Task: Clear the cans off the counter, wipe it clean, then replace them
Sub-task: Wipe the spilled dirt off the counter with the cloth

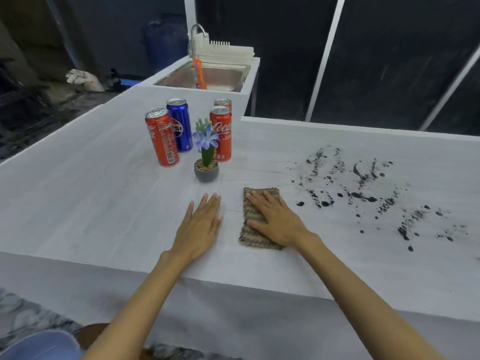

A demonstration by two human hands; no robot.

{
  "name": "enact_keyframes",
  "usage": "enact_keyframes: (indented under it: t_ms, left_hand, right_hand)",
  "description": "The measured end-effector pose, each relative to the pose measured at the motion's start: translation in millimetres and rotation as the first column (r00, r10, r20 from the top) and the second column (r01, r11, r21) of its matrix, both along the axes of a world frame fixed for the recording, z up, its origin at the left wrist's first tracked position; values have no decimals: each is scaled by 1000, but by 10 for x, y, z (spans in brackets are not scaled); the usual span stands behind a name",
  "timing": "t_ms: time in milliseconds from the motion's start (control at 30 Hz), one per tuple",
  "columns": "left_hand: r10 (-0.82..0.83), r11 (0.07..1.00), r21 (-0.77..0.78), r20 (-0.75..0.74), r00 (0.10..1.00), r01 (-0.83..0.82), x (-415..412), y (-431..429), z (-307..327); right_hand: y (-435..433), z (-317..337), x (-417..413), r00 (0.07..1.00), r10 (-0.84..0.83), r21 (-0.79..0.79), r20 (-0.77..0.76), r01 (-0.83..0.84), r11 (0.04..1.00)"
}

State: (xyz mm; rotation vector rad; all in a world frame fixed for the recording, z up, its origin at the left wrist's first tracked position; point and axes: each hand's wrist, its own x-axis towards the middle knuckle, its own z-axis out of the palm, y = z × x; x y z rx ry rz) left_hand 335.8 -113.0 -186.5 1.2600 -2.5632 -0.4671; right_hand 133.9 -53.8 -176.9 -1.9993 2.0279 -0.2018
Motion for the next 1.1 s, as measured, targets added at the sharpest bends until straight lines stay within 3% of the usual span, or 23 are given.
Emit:
enact_keyframes:
  t_ms: [200,367,600,700,800,867,900,967,1033,1100]
  left_hand:
    - [-32,998,-62,-14,999,32,-648,117,-1]
    - [-25,999,-34,-65,998,23,-1032,115,22]
    - [-96,995,-40,-1,995,96,-1323,85,-16]
    - [-129,991,-32,-23,991,128,-1415,58,-9]
    - [-118,993,-33,-64,991,116,-1413,-36,15]
    - [-90,995,-40,-87,992,87,-1366,-119,29]
    - [-73,997,-47,-92,993,69,-1338,-160,31]
    - [-43,998,-54,-85,995,38,-1287,-227,31]
    - [-21,999,-47,-78,997,17,-1260,-268,20]
    - [-7,999,-39,-79,997,4,-1252,-286,1]
  right_hand:
    - [160,92,-394,977,-205,145,61,194,970]
    - [263,-132,-66,945,-326,-107,-21,322,941]
    - [482,-127,-737,958,-283,-186,-43,271,944]
    - [536,-51,-1116,925,-359,-280,123,379,882]
    - [518,62,-1331,788,-487,-356,377,608,709]
    - [437,171,-1266,728,-446,-437,521,676,594]
    - [380,227,-1160,749,-352,-488,561,643,591]
    - [224,222,-900,840,-154,-568,520,474,673]
    - [80,84,-578,911,-157,-473,383,339,813]
    - [-17,-136,-376,942,-255,-359,219,321,876]
